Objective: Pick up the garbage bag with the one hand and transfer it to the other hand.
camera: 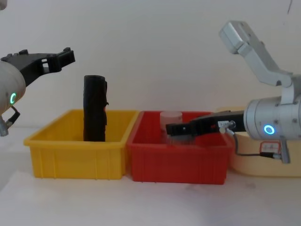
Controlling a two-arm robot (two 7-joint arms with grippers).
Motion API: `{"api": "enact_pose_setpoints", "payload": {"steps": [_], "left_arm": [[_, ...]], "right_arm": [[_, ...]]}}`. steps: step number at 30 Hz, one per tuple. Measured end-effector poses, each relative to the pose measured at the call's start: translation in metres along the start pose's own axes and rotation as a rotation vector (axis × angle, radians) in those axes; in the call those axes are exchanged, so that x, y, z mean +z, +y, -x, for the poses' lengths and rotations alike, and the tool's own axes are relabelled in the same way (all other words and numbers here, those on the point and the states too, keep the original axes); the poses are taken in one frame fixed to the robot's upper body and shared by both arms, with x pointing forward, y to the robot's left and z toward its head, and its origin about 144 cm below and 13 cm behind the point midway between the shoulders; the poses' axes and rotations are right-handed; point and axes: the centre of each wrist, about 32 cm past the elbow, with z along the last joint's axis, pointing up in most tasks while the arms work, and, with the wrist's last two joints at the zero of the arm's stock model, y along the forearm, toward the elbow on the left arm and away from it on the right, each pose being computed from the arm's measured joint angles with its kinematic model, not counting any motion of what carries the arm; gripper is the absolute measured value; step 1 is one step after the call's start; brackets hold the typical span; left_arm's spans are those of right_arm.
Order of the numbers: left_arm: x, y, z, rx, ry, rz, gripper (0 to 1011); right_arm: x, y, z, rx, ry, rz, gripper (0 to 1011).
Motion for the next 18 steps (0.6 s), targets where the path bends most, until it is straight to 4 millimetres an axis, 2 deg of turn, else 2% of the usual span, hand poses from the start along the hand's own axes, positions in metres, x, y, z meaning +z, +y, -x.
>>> {"api": "enact_pose_setpoints", "payload": {"steps": [16, 18], "left_arm": [[-0.0002, 0.0002, -0.0003, 0.002, 0.0, 0.0, 1001], [-0.0002, 0.0002, -0.0003, 0.002, 0.0, 0.0, 1002]], "right_arm": [[-0.0017, 0.0099, -0.009, -0.015, 0.002, 0.002, 1000], [-0.0017, 0.0109, -0.0092, -0.015, 0.0, 0.005, 977]]}}
